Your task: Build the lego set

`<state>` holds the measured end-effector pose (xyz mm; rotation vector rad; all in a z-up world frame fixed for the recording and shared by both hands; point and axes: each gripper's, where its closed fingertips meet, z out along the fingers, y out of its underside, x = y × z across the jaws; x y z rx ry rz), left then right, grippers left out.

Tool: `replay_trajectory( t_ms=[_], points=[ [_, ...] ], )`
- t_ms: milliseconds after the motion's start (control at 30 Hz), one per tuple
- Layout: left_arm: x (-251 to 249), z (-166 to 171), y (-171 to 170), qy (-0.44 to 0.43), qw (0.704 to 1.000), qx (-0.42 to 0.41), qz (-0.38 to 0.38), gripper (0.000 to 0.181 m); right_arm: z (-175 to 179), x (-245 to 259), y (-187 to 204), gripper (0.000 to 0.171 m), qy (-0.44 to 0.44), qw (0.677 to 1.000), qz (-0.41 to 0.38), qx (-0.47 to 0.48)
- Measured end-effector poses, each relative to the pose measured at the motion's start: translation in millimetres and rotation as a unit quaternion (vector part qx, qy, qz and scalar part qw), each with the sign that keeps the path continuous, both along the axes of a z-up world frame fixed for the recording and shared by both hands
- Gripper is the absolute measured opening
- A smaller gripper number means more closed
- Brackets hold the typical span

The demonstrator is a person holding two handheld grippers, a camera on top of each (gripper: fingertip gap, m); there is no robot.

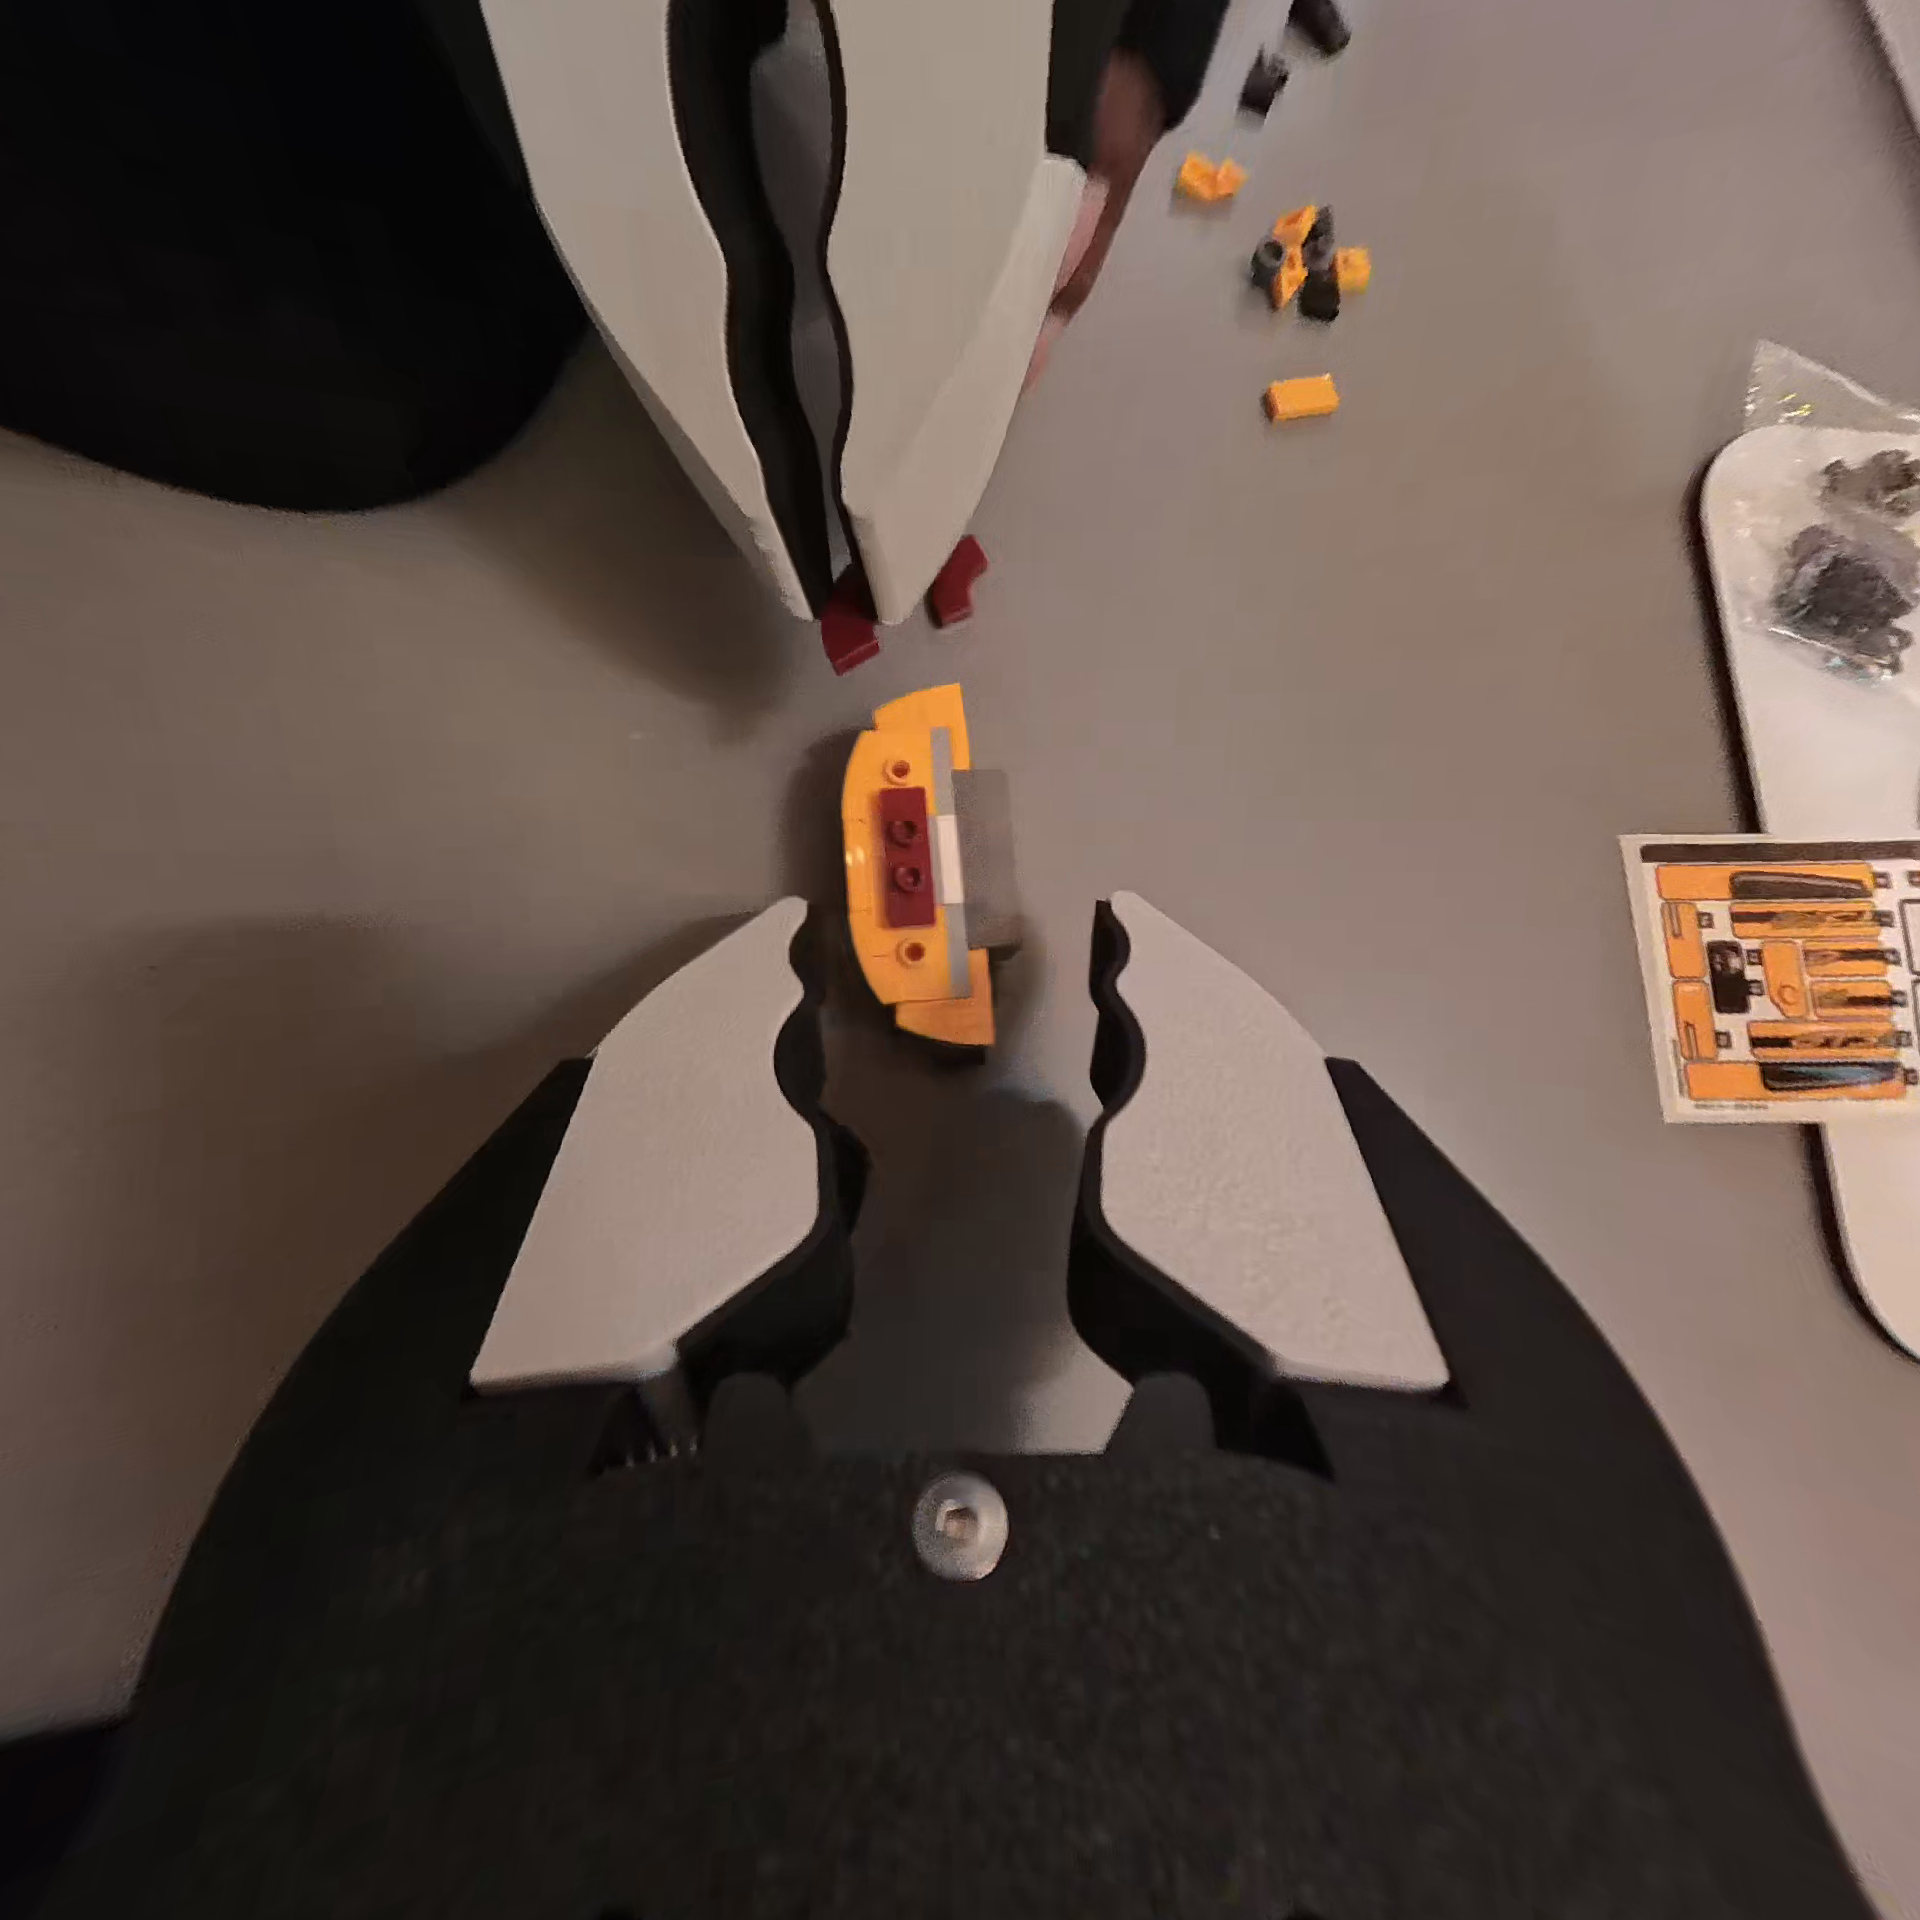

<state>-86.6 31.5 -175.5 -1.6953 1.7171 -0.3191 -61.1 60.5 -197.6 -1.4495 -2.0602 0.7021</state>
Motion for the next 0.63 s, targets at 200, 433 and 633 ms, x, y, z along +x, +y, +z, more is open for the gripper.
replay_trajectory(
  t_ms=[200, 433, 633],
  points=[
    [4.9, -1.0, 5.0, 0.015, 0.997, -0.053, -0.047, 0.007, -5.4, -0.3, -4.1, 0.032, -0.003, 0.998, 0.039, -0.04],
    [14.7, -8.6, 3.4, 0.057, 0.991, -0.093, -0.075, 0.008, -5.3, 2.3, -13.4, 0.032, 0.0, 0.997, 0.061, -0.046],
    [13.7, -13.6, 0.6, 0.076, 0.987, -0.116, -0.076, 0.008, -5.3, 3.2, -16.3, 0.032, 0.004, 0.996, 0.069, -0.049]
  ],
)
